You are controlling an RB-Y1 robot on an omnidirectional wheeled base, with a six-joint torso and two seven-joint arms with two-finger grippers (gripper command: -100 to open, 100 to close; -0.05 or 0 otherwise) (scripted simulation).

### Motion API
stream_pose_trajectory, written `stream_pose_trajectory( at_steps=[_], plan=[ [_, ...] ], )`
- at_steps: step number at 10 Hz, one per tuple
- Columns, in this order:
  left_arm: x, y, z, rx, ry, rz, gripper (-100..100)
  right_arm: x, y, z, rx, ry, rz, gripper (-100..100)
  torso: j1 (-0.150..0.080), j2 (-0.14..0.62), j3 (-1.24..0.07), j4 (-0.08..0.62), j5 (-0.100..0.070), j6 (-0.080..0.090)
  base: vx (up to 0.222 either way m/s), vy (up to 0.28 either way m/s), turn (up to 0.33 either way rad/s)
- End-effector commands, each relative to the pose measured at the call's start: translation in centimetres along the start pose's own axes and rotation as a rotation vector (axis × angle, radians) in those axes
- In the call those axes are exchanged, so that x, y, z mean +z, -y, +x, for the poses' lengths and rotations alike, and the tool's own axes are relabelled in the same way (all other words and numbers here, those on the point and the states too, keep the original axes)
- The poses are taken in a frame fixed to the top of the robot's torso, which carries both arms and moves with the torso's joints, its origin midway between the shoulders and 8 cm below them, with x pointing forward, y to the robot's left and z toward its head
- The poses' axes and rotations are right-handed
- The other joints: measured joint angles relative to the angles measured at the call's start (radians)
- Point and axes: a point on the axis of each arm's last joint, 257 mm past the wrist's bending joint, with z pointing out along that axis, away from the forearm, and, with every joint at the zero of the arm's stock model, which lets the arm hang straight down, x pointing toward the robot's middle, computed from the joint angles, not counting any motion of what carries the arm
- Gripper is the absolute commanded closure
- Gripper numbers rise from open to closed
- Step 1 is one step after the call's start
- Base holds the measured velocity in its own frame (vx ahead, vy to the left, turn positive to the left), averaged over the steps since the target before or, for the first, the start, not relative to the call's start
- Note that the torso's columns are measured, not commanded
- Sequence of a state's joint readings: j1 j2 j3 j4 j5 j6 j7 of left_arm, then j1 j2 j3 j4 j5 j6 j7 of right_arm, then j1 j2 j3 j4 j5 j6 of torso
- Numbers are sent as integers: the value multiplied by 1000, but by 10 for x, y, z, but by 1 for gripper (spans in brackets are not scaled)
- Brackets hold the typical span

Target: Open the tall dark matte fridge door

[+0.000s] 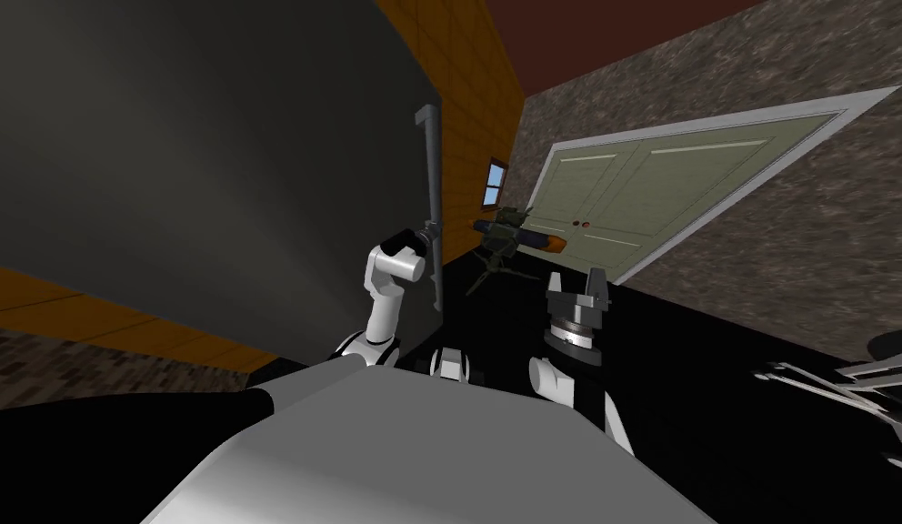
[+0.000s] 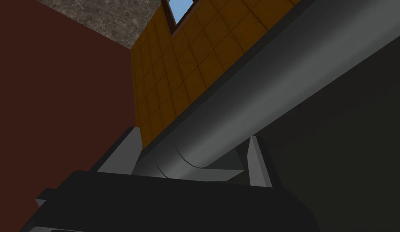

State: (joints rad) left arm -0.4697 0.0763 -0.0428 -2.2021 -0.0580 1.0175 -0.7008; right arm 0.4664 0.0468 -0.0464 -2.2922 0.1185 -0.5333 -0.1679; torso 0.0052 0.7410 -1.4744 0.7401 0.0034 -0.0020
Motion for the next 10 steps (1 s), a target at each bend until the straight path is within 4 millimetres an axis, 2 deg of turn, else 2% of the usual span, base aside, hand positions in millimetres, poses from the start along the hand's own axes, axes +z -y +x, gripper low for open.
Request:
stream_pose_trajectory(
  at_steps=[1,2,3,4,5,10],
  plan=[
    [-8,28,17,-13,-46,57,100,0,0,0,0,0,0,0,-1,0,-1,0,-1,0,-226,27,-101],
    [-12,37,24,-15,-64,79,100,0,0,0,0,0,0,0,-3,-2,-2,2,-2,1,-233,40,-114],
    [-10,28,22,-5,-59,56,100,0,0,0,0,0,0,0,-4,0,-1,2,-2,2,-115,14,-55],
    [-19,47,41,-8,-107,101,100,0,0,0,0,0,0,0,-3,-5,-4,2,-2,-1,-158,83,-95],
    [-19,47,41,-8,-107,101,100,0,0,0,0,0,0,0,-1,-2,-2,-1,-2,3,-213,94,-147],
    [-46,92,74,-23,-199,217,100,0,0,0,0,0,0,0,-1,1,0,0,-1,1,-218,76,-97]
  ],
)
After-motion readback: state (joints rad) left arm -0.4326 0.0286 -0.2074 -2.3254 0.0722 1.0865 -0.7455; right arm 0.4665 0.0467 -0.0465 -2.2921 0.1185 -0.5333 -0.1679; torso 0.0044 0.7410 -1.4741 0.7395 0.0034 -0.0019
